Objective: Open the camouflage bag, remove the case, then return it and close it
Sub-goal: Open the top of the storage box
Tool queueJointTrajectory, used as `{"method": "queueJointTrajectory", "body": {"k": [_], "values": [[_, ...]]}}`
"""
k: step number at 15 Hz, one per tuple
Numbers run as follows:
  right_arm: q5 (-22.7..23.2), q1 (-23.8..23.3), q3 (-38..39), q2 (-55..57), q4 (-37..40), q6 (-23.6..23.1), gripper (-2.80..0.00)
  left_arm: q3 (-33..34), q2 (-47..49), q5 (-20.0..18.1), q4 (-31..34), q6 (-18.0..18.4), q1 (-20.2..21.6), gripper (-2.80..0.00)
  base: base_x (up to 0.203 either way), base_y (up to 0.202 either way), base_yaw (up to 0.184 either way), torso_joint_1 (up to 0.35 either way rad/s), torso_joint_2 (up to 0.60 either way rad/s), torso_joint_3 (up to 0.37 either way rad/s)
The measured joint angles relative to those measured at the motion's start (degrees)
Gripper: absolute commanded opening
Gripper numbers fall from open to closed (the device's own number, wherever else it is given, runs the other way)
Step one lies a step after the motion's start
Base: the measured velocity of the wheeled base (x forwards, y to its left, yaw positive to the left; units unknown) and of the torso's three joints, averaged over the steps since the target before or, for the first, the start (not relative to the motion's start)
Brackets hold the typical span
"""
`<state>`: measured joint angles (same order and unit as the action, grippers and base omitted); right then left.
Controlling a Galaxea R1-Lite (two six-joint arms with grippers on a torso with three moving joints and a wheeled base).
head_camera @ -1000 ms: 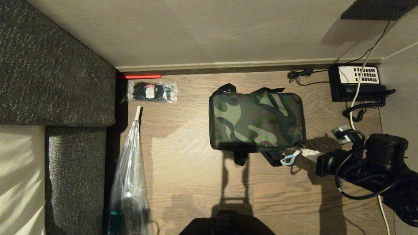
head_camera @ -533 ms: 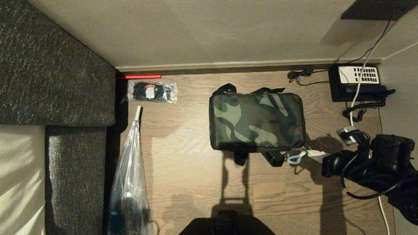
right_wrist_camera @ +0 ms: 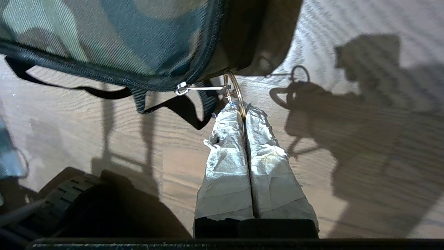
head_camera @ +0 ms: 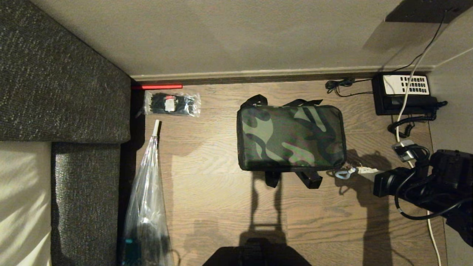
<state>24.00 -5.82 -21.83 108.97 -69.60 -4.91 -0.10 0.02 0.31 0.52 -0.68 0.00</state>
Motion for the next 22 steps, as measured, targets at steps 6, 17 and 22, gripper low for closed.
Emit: {"method": "queueJointTrajectory", "body": {"k": [6, 17, 22], "values": [[0.1, -1.5, -2.0, -0.7, 4.0, -0.8, -2.8, 0.0, 0.0, 0.0, 0.0, 0.0, 0.0, -2.8, 0.0, 0.0, 0.0, 0.0, 0.0, 0.0], [0.7, -3.9, -6.7, -2.4, 9.7, -8.5, -2.8, 0.0, 0.0, 0.0, 0.0, 0.0, 0.0, -2.8, 0.0, 0.0, 0.0, 0.0, 0.0, 0.0], [1.7, -2.5, -10.2, -2.0, 10.0, -7.9, -2.8, 0.0, 0.0, 0.0, 0.0, 0.0, 0.0, -2.8, 0.0, 0.0, 0.0, 0.0, 0.0, 0.0]]}}
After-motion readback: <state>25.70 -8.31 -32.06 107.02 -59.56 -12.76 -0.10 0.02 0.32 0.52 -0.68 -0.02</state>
